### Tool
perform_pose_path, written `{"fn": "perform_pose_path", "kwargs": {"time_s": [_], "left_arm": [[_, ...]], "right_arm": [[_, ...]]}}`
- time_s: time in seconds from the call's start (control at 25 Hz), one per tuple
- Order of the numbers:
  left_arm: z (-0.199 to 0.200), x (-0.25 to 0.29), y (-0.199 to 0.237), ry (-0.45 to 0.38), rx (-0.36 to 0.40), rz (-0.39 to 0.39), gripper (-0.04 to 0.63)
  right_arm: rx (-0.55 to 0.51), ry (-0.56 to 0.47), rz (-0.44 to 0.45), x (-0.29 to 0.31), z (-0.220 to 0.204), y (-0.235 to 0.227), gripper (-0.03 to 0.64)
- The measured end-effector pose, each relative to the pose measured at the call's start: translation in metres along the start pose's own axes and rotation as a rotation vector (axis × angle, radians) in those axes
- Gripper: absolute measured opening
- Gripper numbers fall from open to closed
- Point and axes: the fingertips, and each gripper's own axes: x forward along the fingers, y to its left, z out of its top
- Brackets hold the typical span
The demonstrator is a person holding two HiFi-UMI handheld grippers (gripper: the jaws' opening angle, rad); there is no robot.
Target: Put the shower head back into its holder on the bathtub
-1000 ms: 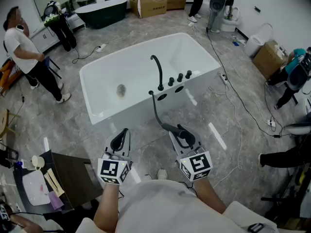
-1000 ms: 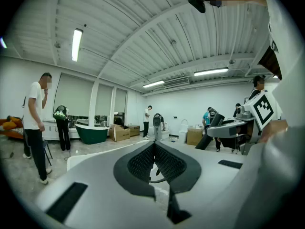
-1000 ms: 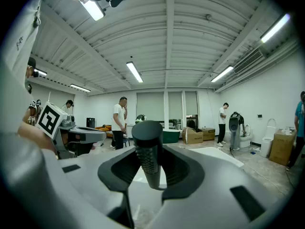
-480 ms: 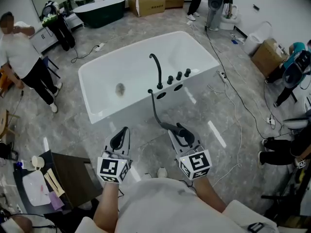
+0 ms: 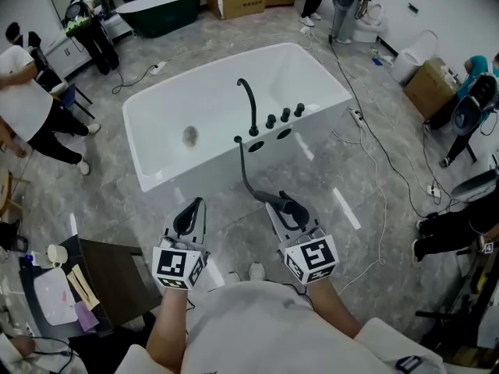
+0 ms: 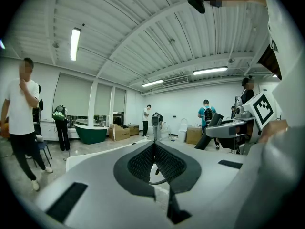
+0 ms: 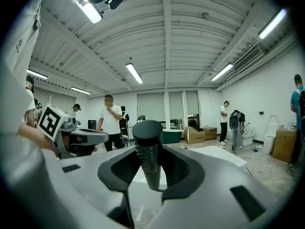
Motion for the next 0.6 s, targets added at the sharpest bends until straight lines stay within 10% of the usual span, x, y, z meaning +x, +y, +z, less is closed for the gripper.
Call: {"fn": "perform_pose_path", "kwargs": {"time_s": [0.6], "left_arm": [[-0.008, 0.001, -0.025, 0.024, 0.009, 0.045, 0.012]], "right_arm": [[0.004, -0.007, 0.059, -0.015, -0.006, -0.017, 0.146]]}}
